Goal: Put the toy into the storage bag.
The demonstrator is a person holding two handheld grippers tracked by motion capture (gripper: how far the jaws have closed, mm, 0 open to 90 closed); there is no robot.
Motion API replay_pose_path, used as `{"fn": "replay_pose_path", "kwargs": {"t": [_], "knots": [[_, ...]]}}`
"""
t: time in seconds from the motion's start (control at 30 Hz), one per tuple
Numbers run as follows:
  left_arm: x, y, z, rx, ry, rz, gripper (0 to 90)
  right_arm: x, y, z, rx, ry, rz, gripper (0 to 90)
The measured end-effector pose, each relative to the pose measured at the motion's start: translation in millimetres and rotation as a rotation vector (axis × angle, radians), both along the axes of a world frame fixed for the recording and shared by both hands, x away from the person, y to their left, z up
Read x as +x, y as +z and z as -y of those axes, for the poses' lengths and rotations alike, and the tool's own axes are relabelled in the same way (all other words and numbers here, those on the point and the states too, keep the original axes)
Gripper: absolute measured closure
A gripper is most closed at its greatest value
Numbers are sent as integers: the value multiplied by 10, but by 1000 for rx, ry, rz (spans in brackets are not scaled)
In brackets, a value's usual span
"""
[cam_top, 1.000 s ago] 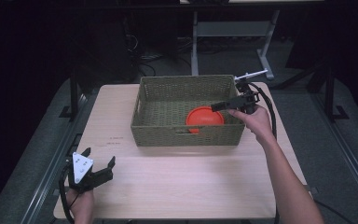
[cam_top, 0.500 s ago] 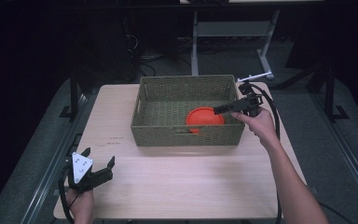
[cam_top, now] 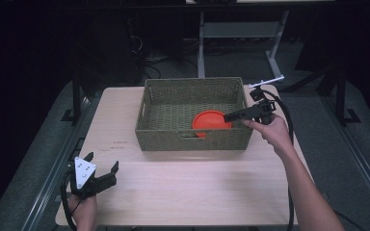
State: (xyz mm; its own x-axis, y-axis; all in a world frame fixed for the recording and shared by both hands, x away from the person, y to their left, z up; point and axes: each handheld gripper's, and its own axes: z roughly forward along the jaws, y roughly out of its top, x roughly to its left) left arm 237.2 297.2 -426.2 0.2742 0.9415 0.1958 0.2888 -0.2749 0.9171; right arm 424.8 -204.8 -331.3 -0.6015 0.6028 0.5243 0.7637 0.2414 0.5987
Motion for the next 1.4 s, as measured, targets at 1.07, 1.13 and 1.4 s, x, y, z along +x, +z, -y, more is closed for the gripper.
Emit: {"fn": "replay_pose_path", "kwargs": {"t": [1.07,1.13,1.4], "knots": [[1,-1,4,1,-2,0,127,-305,-79,106,15,45,12,227],[-1,-2,6,0,-2,0,127,-334,-88,104,22,52,11,222],[2,-2,10,7,-4,0,127,-422,-165,84,22,79,13,220]]}}
